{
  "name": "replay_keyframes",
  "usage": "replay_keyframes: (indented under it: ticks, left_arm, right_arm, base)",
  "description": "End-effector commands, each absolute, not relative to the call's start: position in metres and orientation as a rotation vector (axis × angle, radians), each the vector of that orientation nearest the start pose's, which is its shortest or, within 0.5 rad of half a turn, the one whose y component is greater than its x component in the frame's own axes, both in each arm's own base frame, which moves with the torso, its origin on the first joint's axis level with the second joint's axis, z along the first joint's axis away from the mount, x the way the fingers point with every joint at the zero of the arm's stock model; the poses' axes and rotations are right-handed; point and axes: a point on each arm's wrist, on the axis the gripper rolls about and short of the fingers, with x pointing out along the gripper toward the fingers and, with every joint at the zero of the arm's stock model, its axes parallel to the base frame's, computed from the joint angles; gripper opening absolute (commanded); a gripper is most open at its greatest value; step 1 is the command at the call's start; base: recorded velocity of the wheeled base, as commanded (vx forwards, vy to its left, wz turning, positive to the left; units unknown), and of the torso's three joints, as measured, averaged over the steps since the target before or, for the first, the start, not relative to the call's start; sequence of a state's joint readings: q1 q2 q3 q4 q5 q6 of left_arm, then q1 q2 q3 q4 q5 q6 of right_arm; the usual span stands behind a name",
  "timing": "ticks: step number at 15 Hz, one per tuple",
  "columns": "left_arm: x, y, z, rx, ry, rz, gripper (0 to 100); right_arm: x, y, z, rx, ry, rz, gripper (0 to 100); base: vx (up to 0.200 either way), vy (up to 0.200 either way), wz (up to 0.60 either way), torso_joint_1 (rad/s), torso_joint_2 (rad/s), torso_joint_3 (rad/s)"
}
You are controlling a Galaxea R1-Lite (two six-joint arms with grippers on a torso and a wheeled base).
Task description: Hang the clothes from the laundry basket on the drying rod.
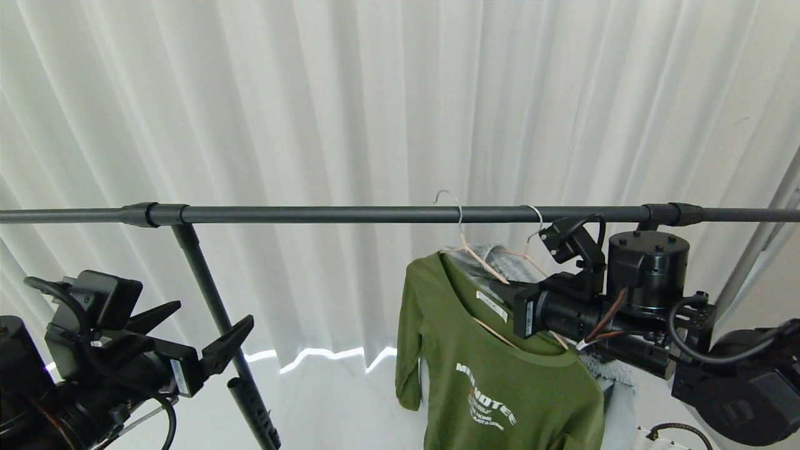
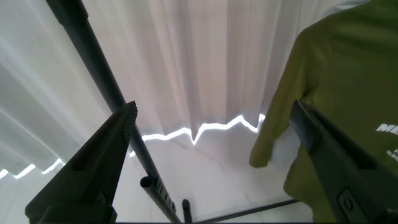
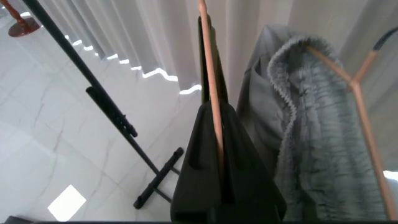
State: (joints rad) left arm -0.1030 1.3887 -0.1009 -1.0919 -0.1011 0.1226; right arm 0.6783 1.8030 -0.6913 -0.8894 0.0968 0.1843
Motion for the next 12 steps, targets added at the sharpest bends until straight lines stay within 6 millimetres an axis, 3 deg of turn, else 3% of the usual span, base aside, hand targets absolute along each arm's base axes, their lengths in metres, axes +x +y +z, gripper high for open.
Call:
replay_keyframes:
  ticks: [1, 8, 9, 12]
  left_arm:
    - [0.166, -0.019, 0.128, 0.122, 0.184, -0.215, 100]
    - [0.166, -0.019, 0.128, 0.122, 0.185, -0.215, 100]
    - [0.166, -0.019, 0.128, 0.122, 0.185, -0.215, 100]
    - [0.165, -0.019, 0.128, 0.122, 0.184, -0.215, 100]
  right_arm:
    - [0.246, 0.201, 0.138, 0.105, 0.307, 0.746, 0]
    - [0.243, 0.201, 0.141, 0.098, 0.294, 0.756, 0]
    - [0.239, 0.203, 0.143, 0.097, 0.291, 0.769, 100]
    - [0.236, 0.204, 0.141, 0.078, 0.284, 0.776, 100]
  base:
    - [0.000, 0.000, 0.00, 0.000, 0.00, 0.000]
    - [0.000, 0.000, 0.00, 0.000, 0.00, 0.000]
    - [0.000, 0.000, 0.00, 0.000, 0.00, 0.000]
    - [0.000, 0.000, 0.00, 0.000, 0.00, 0.000]
